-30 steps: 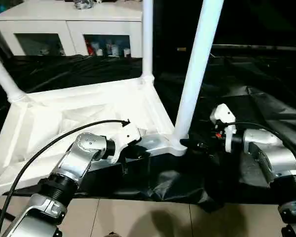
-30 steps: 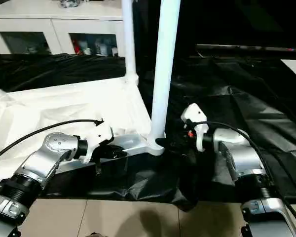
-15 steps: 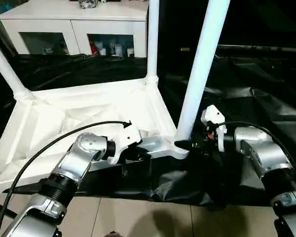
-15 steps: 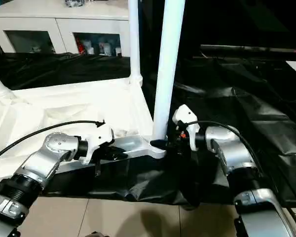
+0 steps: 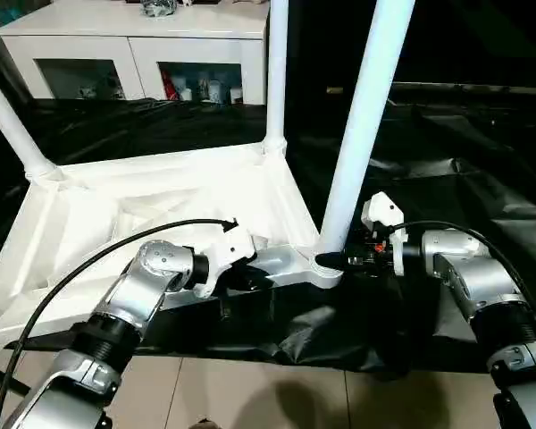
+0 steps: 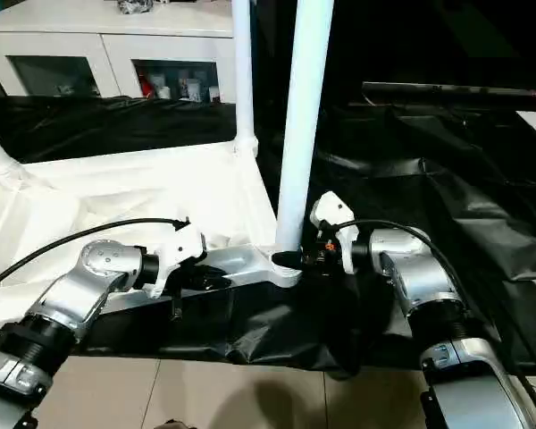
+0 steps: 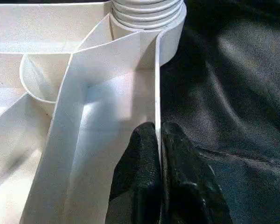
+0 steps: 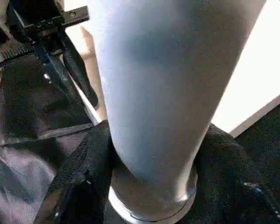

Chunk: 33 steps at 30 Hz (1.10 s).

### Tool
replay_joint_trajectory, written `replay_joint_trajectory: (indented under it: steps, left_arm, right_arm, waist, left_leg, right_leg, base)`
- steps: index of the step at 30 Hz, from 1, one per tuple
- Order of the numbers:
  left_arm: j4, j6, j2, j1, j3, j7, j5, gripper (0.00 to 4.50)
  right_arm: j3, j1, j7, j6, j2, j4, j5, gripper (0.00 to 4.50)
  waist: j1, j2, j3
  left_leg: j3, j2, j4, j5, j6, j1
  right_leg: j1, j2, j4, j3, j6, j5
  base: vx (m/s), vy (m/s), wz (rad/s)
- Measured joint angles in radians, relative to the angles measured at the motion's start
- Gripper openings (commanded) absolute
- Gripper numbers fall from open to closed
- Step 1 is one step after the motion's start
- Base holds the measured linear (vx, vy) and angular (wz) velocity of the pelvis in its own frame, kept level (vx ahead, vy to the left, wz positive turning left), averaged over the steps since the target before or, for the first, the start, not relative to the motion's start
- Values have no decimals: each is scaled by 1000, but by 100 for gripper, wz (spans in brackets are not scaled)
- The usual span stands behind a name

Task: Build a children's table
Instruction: Rotate leg to tighten

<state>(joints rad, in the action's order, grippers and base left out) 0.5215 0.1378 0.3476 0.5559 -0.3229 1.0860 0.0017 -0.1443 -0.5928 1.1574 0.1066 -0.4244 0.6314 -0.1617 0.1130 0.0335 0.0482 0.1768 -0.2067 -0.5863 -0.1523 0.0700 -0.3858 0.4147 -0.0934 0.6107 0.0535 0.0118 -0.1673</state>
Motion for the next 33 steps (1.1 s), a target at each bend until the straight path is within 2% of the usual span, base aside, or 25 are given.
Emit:
replay_joint_trajectory:
  steps: [4, 7, 12, 16, 18, 19, 20, 22, 23, 27, 29, 33]
  left_arm:
    - [48, 4, -35, 30, 5, -50, 20, 0]
    - [128, 10, -109, 79, 5, -149, 51, 0]
    - [209, 23, -187, 125, 5, -288, 82, 0]
    - [245, 22, -207, 142, 10, -330, 93, 0]
    - [248, 16, -207, 142, 11, -330, 94, 0]
    - [251, 10, -207, 142, 10, -328, 95, 0]
    - [251, 1, -204, 141, 10, -318, 96, 0]
    - [251, -9, -198, 141, 11, -314, 96, 0]
    - [252, -22, -192, 137, 11, -307, 96, 0]
    - [243, -72, -149, 121, 12, -246, 92, 0]
    - [226, -81, -122, 110, 13, -204, 85, 0]
    - [170, -92, -74, 76, 14, -96, 54, 0]
  right_arm:
    - [35, 20, -92, 0, 27, 1, 0, 208]
    - [96, 69, -280, 10, 91, -21, 3, 204]
    - [145, 81, -559, 36, 190, -36, 32, 204]
    - [160, 81, -707, 39, 258, -40, 60, 204]
    - [160, 86, -709, 28, 260, -41, 61, 204]
    - [161, 88, -707, 24, 260, -44, 58, 259]
    - [168, 95, -690, 23, 258, -52, 48, 273]
    - [171, 103, -660, 25, 256, -67, 34, 272]
    - [175, 105, -636, 33, 251, -73, 22, 293]
    - [149, 104, -450, 55, 173, -81, -7, 326]
    - [132, 99, -368, 58, 125, -81, -7, 361]
    - [87, 93, -186, 69, 43, -96, -25, 361]
  waist:
    - [-3, -2, 1]
    - [-4, -2, 0]
    - [-25, 1, -3]
    - [-35, 4, -4]
    - [-38, 4, -4]
    - [-39, 4, -4]
    - [-40, 4, -4]
    - [-43, 4, -3]
    - [-45, 3, -3]
    - [-44, 3, -3]
    - [-42, 2, -2]
    - [-35, 1, -2]
  left_leg:
    - [0, 0, -1, 0, 0, 1]
    - [1, 2, -1, 0, 0, 3]
    - [-1, 3, 2, 0, -1, 3]
    - [-7, 3, 8, 0, -1, 3]
    - [-6, 4, 13, 0, -1, 3]
    - [-6, 6, 14, 0, -1, 3]
    - [-5, 8, 17, 0, -1, 3]
    - [-5, 13, 23, 0, -1, 3]
    - [-5, 16, 25, 0, -2, 3]
    - [-3, 16, 28, 0, -2, 2]
    - [-3, 15, 27, 4, -8, 3]
    - [-2, 14, 23, 5, -9, 3]
  right_leg:
    - [-2, 0, -1, -1, 1, -1]
    - [-5, 0, -4, -3, 2, -1]
    - [-12, -1, -25, 1, 2, -1]
    - [-19, -3, -49, 16, 2, -2]
    - [-20, -5, -59, 16, 2, -2]
    - [-20, -6, -61, 16, 2, -2]
    - [-20, -8, -64, 16, 2, -2]
    - [-18, -12, -65, 16, 2, -1]
    - [-17, -15, -65, 16, 2, -1]
    - [-15, -16, -63, 15, -1, 1]
    - [-13, -16, -57, 15, -3, 3]
    - [-10, -17, -46, 15, -5, 9]
  base:
    - [0, 0, 0]
    - [0, 0, 0]
    - [0, 0, 0]
    - [0, 0, 0]
    - [0, 0, 0]
    - [0, 0, 0]
    - [0, 0, 0]
    - [0, 0, 0]
    - [0, 0, 0]
    - [0, 0, 0]
    - [0, 0, 0]
    - [0, 0, 0]
